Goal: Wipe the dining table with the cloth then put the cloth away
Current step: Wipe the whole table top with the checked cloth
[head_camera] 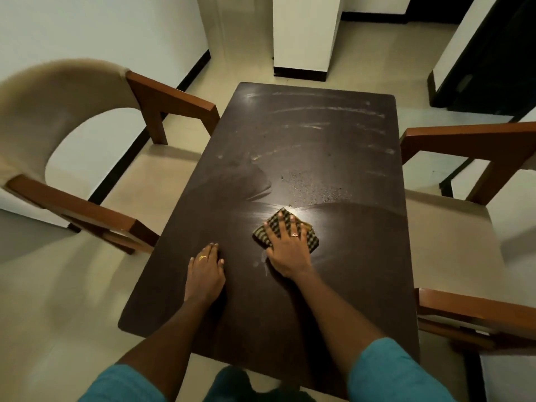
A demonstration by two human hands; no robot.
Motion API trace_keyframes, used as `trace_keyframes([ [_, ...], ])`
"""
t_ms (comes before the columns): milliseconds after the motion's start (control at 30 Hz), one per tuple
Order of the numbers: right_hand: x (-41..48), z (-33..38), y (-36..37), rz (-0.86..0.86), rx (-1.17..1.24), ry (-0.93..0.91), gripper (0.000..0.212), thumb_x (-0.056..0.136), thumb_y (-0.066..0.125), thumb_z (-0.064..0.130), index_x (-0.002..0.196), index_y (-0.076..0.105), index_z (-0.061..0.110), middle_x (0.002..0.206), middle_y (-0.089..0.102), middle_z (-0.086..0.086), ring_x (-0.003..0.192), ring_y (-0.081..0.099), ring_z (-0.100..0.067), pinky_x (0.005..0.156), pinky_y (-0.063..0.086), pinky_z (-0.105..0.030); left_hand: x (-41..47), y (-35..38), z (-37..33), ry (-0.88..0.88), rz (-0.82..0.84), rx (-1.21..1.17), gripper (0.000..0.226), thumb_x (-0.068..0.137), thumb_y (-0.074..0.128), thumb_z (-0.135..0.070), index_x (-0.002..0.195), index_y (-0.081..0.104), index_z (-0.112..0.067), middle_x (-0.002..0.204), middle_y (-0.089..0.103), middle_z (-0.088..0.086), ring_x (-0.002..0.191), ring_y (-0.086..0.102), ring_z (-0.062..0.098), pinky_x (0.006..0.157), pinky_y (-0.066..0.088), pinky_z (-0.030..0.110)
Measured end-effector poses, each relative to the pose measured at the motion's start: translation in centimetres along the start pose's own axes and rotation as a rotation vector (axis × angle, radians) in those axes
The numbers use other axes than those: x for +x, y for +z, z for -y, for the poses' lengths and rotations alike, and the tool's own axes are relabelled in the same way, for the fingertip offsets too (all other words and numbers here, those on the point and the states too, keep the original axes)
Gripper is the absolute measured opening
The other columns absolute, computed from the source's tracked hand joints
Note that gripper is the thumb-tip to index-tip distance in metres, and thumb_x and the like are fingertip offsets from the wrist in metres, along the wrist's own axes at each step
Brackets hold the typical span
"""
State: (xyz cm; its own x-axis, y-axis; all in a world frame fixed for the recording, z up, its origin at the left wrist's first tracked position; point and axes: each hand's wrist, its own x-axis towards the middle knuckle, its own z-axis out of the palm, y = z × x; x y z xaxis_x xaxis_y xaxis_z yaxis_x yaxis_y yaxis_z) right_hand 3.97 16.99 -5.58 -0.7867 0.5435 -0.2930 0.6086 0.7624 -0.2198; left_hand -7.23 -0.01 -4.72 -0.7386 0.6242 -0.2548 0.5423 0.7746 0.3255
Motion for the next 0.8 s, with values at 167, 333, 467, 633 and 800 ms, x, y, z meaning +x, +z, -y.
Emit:
trace_keyframes([
  [167,-0.2,-6.3,-1.3,-0.057,-0.003,0.319,0.069,0.084,0.006,0.048,0.151,0.012,0.033,0.160,0.005,-0.013,0.145,0.008,-0.038,0.114,0.008,-0.058,3.5,-1.0,1.4,-0.033,-0.037,0.007,0.051,0.098,0.038,-0.026,0.144,0.025,-0.010,0.153,0.028,0.010,0.142,0.024,0.024,0.118,0.018,0.043],
  [333,-0.4,-13.9,-3.5,-0.084,0.032,0.614,0.060,0.098,0.032,0.039,0.152,0.007,0.029,0.160,-0.002,-0.014,0.144,0.003,-0.043,0.114,0.005,-0.059,7.3,-2.0,1.9,0.019,-0.031,0.003,0.051,0.098,0.039,-0.024,0.144,0.026,-0.008,0.152,0.029,0.012,0.142,0.024,0.026,0.117,0.017,0.043],
  [467,1.0,-17.1,-4.7,-0.078,0.087,0.802,0.059,0.099,0.031,0.042,0.152,0.007,0.030,0.160,-0.002,-0.014,0.144,0.003,-0.042,0.114,0.006,-0.059,9.7,-2.7,3.7,0.007,-0.041,-0.011,0.050,0.098,0.038,-0.023,0.143,0.026,-0.007,0.152,0.028,0.013,0.142,0.023,0.027,0.118,0.017,0.044],
  [633,3.9,-17.5,-6.1,-0.098,0.201,0.935,0.055,0.100,0.030,0.044,0.151,0.010,0.034,0.160,-0.004,-0.012,0.144,-0.001,-0.043,0.113,0.002,-0.060,12.7,-3.5,6.1,-0.009,-0.051,0.008,0.048,0.098,0.035,-0.023,0.143,0.028,-0.007,0.152,0.029,0.014,0.141,0.025,0.029,0.117,0.020,0.045],
  [800,7.4,-13.4,-5.6,-0.164,0.179,0.948,0.054,0.100,0.030,0.043,0.151,0.014,0.032,0.160,0.001,-0.013,0.143,0.002,-0.045,0.111,0.005,-0.063,15.4,-3.9,6.7,0.000,-0.056,-0.034,0.046,0.098,0.035,-0.021,0.141,0.031,-0.005,0.149,0.033,0.015,0.138,0.030,0.030,0.116,0.024,0.045],
])
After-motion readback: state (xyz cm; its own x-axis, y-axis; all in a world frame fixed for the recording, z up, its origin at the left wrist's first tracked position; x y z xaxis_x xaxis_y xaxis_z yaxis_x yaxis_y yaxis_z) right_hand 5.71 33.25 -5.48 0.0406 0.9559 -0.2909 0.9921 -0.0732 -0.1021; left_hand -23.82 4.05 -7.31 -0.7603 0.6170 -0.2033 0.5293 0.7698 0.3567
